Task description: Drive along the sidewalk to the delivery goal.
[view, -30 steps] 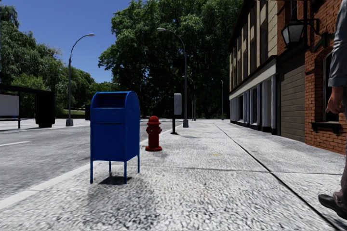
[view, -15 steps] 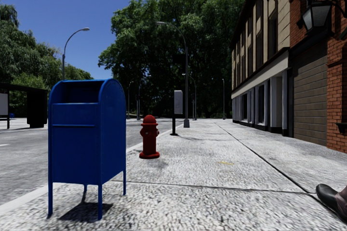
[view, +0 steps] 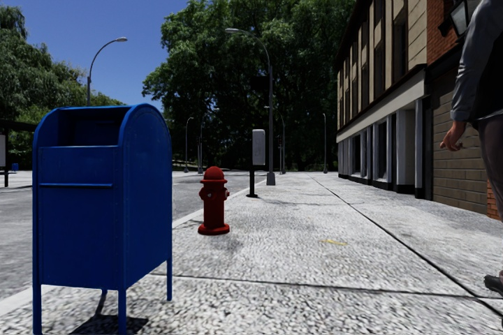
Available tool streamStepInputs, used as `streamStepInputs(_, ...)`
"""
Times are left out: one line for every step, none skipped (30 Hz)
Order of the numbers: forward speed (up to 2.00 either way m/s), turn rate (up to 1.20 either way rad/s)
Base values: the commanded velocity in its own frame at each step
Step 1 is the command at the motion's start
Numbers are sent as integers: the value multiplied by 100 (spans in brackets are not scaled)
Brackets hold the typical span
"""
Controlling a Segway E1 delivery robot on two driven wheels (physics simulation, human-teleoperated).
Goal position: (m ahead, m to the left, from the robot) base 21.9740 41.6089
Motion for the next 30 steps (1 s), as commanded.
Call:
streamStepInputs(14, -49)
streamStepInputs(14, -49)
streamStepInputs(14, -51)
streamStepInputs(14, -51)
streamStepInputs(14, -51)
streamStepInputs(14, -51)
streamStepInputs(14, -51)
streamStepInputs(15, -51)
streamStepInputs(16, -51)
streamStepInputs(16, -51)
streamStepInputs(18, -51)
streamStepInputs(18, -51)
streamStepInputs(19, -51)
streamStepInputs(19, -51)
streamStepInputs(23, -51)
streamStepInputs(33, -51)
streamStepInputs(44, -49)
streamStepInputs(44, -49)
streamStepInputs(52, -39)
streamStepInputs(56, -28)
streamStepInputs(61, -25)
streamStepInputs(67, -23)
streamStepInputs(67, -23)
streamStepInputs(70, -22)
streamStepInputs(73, -21)
streamStepInputs(74, -20)
streamStepInputs(74, -20)
streamStepInputs(74, -20)
streamStepInputs(74, -19)
streamStepInputs(74, -16)
